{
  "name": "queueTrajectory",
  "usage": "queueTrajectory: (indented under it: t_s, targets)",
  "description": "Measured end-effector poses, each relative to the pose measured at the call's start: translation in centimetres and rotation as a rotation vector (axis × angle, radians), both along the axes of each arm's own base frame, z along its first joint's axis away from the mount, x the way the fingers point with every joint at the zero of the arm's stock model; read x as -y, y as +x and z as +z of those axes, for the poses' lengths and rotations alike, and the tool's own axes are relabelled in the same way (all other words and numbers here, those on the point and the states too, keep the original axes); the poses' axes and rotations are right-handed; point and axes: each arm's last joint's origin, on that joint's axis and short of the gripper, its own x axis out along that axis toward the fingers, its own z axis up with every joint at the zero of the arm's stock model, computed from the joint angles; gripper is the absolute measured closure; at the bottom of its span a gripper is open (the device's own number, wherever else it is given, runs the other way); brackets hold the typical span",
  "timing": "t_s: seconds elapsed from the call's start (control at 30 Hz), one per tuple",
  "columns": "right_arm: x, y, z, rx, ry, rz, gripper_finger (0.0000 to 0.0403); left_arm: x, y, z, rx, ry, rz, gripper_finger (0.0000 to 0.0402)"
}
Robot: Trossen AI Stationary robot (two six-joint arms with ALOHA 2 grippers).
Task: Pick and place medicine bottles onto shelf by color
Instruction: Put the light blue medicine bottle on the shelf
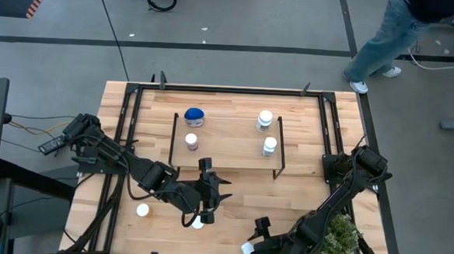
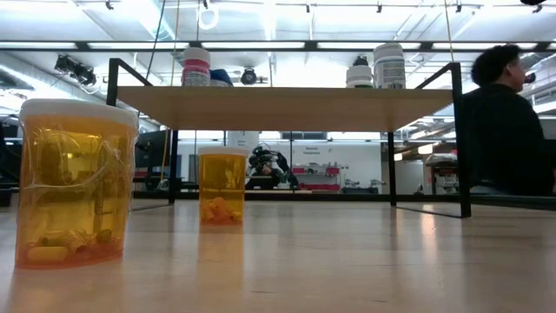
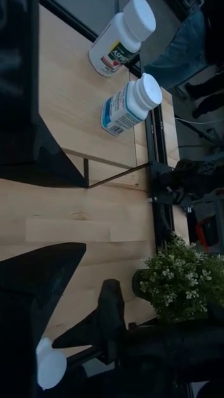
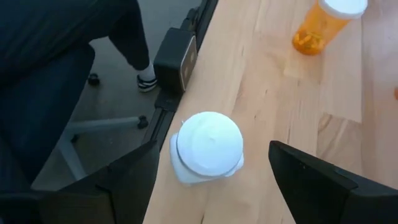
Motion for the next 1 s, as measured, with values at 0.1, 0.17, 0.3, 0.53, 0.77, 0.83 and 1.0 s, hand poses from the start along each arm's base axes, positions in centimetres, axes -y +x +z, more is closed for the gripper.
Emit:
queueTrajectory:
  t_s: [0.1,0.17,0.3,0.53,0.77,0.83,1.0]
  targets:
    - [0.0,0.3,-0.8,-0.011,-0.02,-0.005,0.0091,0.0,0.0,0.0,0.0,0.0,0.0,0.0244]
    - [-0.2,0.7,-1.8,-0.017,-0.017,-0.005,0.0091,0.0,0.0,0.0,-0.001,0.001,0.0,0.0246]
    - [-0.5,0.9,-3.7,-0.054,-0.038,0.013,0.0091,0.0,0.0,-0.1,-0.006,-0.001,0.003,0.0245]
    - [-0.6,1.3,-3.0,-0.008,0.001,0.002,0.0091,-0.1,-0.1,-0.2,-0.011,-0.009,0.008,0.025]
    - [-0.7,1.5,-2.8,0.015,0.012,0.012,0.0091,-0.1,-0.1,-0.2,-0.012,-0.011,0.009,0.025]
    - [-0.7,1.5,-2.8,0.015,0.012,0.012,0.0091,-0.1,-0.1,-0.2,-0.012,-0.011,0.01,0.0249]
    - [-0.7,1.5,-2.8,0.016,0.007,0.017,0.0091,-0.1,-0.1,-0.2,-0.013,-0.011,0.01,0.0254]
